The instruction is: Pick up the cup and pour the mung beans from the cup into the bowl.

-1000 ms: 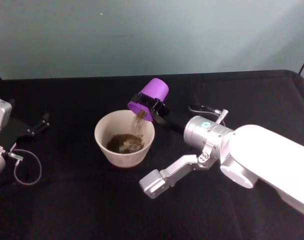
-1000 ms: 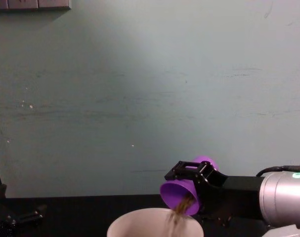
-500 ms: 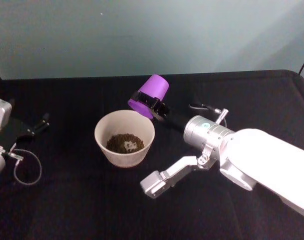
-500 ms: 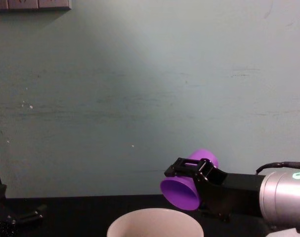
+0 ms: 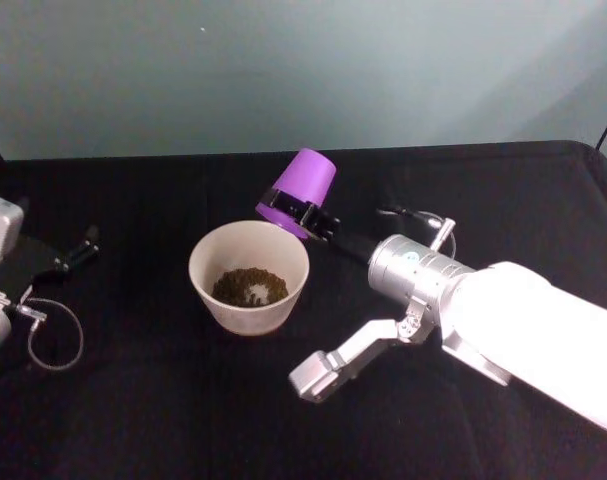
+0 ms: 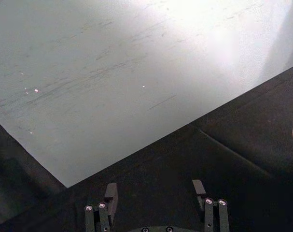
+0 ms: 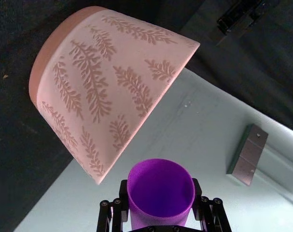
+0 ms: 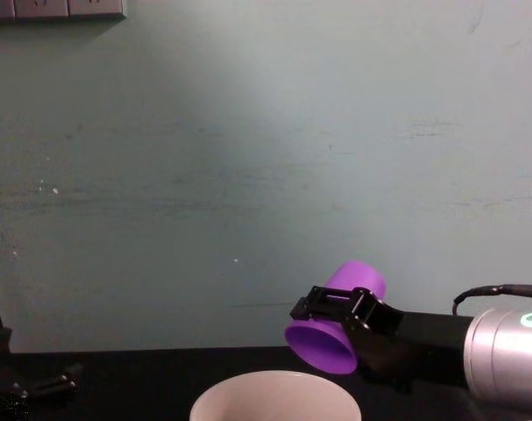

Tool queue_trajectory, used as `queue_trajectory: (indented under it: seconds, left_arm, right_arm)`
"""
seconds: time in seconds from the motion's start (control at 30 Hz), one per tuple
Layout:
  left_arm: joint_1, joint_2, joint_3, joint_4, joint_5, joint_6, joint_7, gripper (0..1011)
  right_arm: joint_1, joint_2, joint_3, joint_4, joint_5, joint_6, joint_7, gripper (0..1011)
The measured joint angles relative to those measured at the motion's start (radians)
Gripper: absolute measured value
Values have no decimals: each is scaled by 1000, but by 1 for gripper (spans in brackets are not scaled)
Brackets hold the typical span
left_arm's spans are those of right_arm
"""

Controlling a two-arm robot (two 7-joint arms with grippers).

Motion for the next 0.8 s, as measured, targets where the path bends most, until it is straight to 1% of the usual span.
queue_trajectory:
  seconds: [0.1, 0.2, 0.27, 0.3, 0.33, 0.37, 0.43, 0.5, 0.53, 0.57, 0.63, 0.67, 0.7, 0.73, 0.8]
  left_arm:
    - [0, 0, 0, 0, 0, 0, 0, 1000]
    - [0, 0, 0, 0, 0, 0, 0, 1000]
    - [0, 0, 0, 0, 0, 0, 0, 1000]
    - [0, 0, 0, 0, 0, 0, 0, 1000]
    - [0, 0, 0, 0, 0, 0, 0, 1000]
    - [0, 0, 0, 0, 0, 0, 0, 1000]
    - [0, 0, 0, 0, 0, 0, 0, 1000]
    - [0, 0, 0, 0, 0, 0, 0, 1000]
    - [0, 0, 0, 0, 0, 0, 0, 1000]
    - [0, 0, 0, 0, 0, 0, 0, 1000]
    - [0, 0, 0, 0, 0, 0, 0, 1000]
    - [0, 0, 0, 0, 0, 0, 0, 1000]
    - [0, 0, 0, 0, 0, 0, 0, 1000]
    - [0, 0, 0, 0, 0, 0, 0, 1000]
    - [0, 0, 0, 0, 0, 0, 0, 1000]
  right_arm:
    - [1, 4, -6, -5, -17, 10, -6, 739]
    - [0, 6, -5, -8, -18, 15, -13, 739]
    - [-6, 8, 6, -12, 4, 15, -22, 738]
    - [-14, 7, 25, -14, 43, 10, -27, 738]
    - [-14, 7, 25, -14, 43, 10, -27, 738]
    - [-23, 4, 47, -15, 95, 0, -29, 739]
    - [-35, 0, 80, -15, 164, -16, -28, 739]
    - [-60, -12, 156, -12, 327, -52, -4, 739]
    - [-60, -12, 156, -12, 327, -52, -4, 739]
    - [-70, -19, 195, -4, 413, -69, 14, 739]
    - [-80, -31, 239, 10, 515, -88, 43, 739]
    - [-87, -45, 285, 30, 616, -106, 76, 739]
    - [-89, -52, 305, 42, 667, -113, 95, 738]
    - [-93, -69, 345, 66, 764, -127, 138, 738]
    - [-94, -83, 381, 92, 849, -137, 182, 739]
